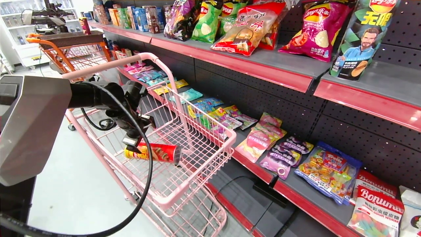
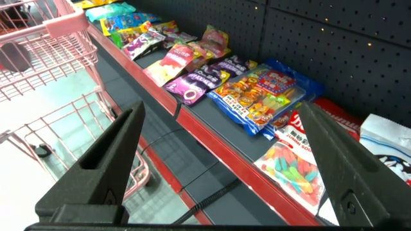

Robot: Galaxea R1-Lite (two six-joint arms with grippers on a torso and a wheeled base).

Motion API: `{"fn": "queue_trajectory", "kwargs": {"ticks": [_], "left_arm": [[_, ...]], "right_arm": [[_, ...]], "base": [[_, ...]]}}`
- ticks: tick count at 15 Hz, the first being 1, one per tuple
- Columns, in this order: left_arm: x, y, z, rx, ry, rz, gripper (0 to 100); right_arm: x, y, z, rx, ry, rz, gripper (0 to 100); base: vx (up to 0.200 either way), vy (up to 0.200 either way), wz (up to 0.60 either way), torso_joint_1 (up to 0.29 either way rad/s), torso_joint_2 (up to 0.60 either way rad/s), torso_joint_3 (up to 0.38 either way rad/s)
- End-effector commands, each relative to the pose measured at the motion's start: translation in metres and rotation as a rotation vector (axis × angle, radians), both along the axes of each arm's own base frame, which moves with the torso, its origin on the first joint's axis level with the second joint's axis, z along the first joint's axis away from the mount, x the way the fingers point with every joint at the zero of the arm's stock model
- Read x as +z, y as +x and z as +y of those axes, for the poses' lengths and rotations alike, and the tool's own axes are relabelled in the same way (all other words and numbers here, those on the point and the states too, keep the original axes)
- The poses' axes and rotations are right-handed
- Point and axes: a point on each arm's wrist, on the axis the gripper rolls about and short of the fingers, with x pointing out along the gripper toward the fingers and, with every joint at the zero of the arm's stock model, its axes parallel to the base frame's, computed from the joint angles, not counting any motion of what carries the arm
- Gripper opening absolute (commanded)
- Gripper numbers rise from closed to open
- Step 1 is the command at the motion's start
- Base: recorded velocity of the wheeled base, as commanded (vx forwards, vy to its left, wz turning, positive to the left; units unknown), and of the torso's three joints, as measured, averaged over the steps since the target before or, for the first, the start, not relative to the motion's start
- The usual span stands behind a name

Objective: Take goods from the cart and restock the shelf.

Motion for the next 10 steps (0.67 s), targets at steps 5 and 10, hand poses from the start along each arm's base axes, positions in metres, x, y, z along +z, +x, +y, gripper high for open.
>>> {"fn": "queue_trajectory", "kwargs": {"ticks": [5, 10], "left_arm": [[-0.032, 0.011, 0.009, 0.012, 0.01, 0.063, 100], [-0.047, 0.016, 0.007, -0.033, -0.018, 0.077, 100]], "right_arm": [[0.0, 0.0, 0.0, 0.0, 0.0, -0.001, 100], [0.0, 0.0, 0.0, 0.0, 0.0, -0.001, 100]], "base": [[0.0, 0.0, 0.0, 0.0, 0.0, 0.0], [0.0, 0.0, 0.0, 0.0, 0.0, 0.0]]}}
